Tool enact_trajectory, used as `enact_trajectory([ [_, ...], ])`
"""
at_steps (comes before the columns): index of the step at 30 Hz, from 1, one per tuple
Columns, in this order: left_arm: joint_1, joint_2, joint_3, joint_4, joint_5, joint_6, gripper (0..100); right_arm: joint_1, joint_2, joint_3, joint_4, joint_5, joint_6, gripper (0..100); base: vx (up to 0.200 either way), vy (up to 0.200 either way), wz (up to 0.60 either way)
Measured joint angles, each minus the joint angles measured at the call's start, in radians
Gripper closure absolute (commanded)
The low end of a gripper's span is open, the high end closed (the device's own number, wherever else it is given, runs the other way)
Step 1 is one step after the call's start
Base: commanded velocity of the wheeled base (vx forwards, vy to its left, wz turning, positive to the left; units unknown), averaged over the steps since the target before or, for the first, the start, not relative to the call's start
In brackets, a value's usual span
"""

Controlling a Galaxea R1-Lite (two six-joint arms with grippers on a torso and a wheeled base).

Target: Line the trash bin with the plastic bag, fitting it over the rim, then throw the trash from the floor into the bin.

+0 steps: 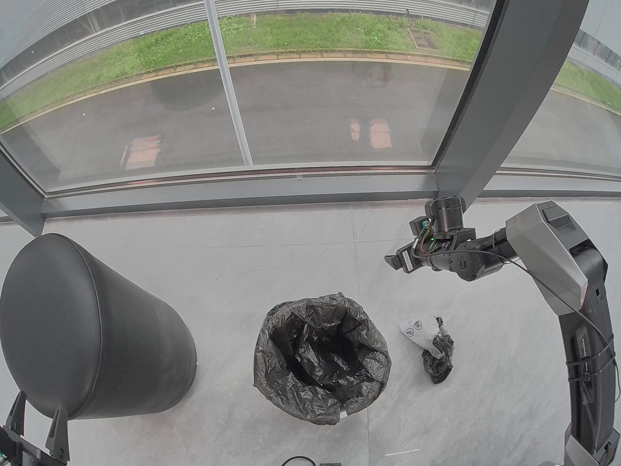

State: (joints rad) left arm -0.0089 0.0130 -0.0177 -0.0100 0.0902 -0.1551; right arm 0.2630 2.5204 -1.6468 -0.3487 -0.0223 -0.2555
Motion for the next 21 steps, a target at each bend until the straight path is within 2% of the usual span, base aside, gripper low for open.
enact_trajectory([
  [13, -0.001, 0.001, 0.000, 0.000, 0.000, -0.001, 0, 0.003, 0.143, -0.320, 0.319, -0.009, -0.016, 0, 0.000, 0.000, 0.00],
  [21, 0.000, 0.002, 0.000, 0.000, 0.000, 0.000, 0, 0.005, 0.232, -0.352, 0.346, -0.011, -0.020, 0, 0.000, 0.000, 0.00],
])
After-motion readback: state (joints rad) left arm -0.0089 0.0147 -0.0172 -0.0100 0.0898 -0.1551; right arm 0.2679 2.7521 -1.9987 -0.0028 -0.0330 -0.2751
